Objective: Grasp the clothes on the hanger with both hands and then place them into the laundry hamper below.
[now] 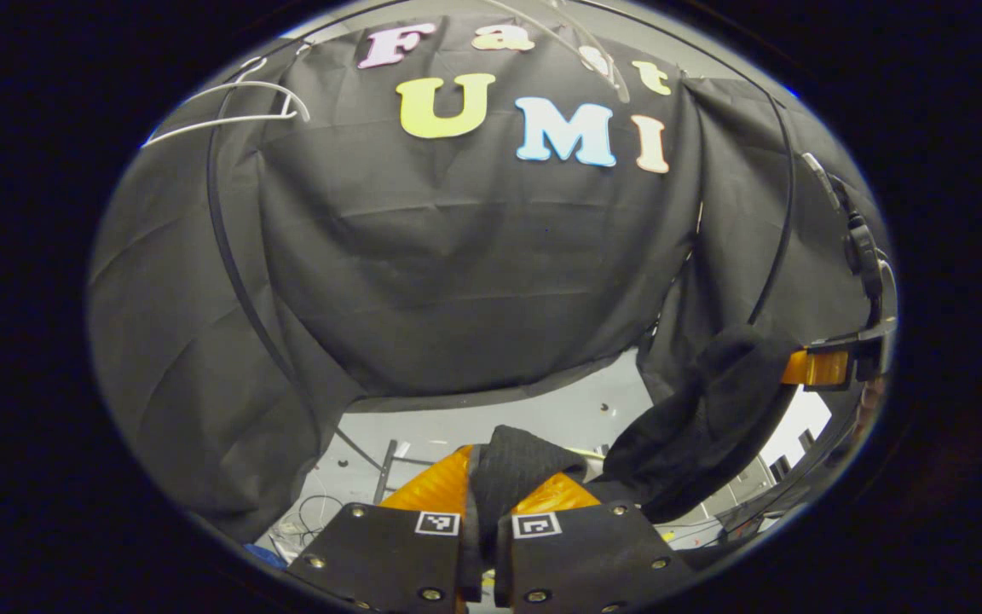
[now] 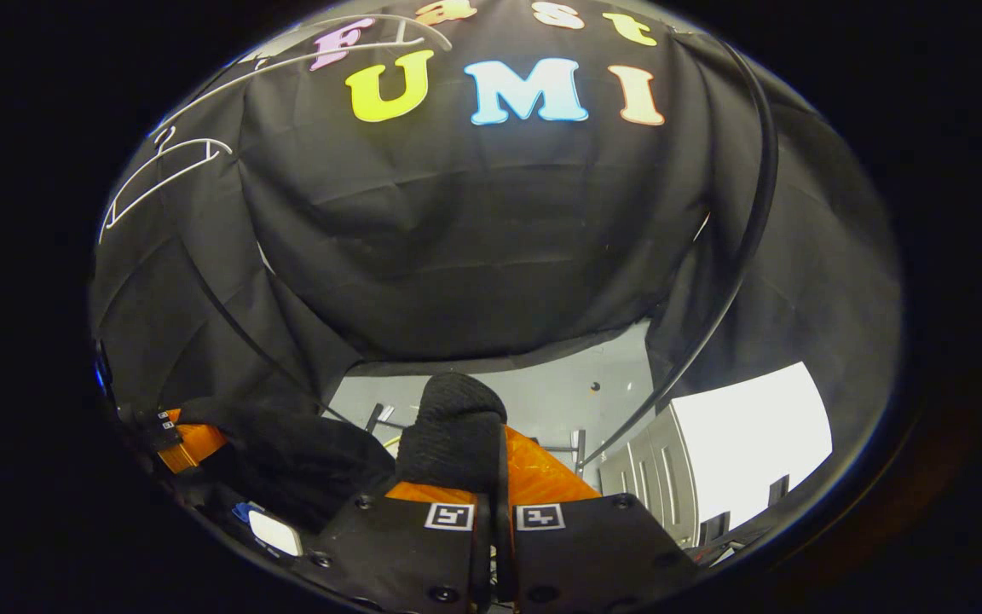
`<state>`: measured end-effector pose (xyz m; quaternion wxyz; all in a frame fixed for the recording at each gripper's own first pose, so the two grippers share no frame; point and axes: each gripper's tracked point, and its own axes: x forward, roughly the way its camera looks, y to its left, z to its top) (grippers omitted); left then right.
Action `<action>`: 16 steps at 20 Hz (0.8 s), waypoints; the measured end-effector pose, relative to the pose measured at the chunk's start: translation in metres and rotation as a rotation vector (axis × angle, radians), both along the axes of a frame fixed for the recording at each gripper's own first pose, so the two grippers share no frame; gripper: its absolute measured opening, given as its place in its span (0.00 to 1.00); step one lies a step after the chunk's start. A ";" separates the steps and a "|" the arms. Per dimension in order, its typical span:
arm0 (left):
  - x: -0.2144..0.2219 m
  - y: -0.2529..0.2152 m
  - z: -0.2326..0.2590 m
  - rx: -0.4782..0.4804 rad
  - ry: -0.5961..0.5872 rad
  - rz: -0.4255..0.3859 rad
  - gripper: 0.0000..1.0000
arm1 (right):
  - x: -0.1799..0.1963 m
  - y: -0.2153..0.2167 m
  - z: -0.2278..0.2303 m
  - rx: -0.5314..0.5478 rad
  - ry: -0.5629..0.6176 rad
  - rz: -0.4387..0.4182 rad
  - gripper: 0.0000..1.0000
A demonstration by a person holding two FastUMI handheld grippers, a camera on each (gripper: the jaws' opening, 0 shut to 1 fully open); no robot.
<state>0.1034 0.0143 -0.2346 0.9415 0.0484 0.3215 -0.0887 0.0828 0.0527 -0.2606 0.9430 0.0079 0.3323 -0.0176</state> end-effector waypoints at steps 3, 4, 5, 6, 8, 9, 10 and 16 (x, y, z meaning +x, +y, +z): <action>0.001 0.001 -0.005 0.005 0.013 -0.015 0.08 | -0.006 0.005 -0.009 0.002 0.031 0.004 0.07; 0.002 0.002 -0.006 0.011 0.018 -0.016 0.10 | -0.005 0.009 -0.012 0.009 0.039 0.009 0.07; 0.001 0.001 -0.009 0.015 0.023 -0.014 0.09 | -0.008 0.012 -0.015 0.015 0.054 0.015 0.09; 0.001 0.000 -0.012 0.016 0.035 -0.011 0.10 | -0.011 0.014 -0.018 0.012 0.068 0.017 0.13; -0.002 -0.002 -0.023 0.012 0.057 -0.008 0.12 | -0.013 0.014 -0.020 0.009 0.075 0.021 0.24; -0.002 -0.003 -0.030 0.007 0.070 -0.012 0.15 | -0.014 0.014 -0.022 0.008 0.080 0.024 0.24; -0.003 -0.003 -0.035 0.010 0.082 -0.012 0.32 | -0.014 0.014 -0.020 0.015 0.078 0.028 0.28; 0.001 0.010 -0.023 0.001 0.077 0.051 0.86 | -0.020 0.011 -0.011 0.016 0.032 0.023 0.79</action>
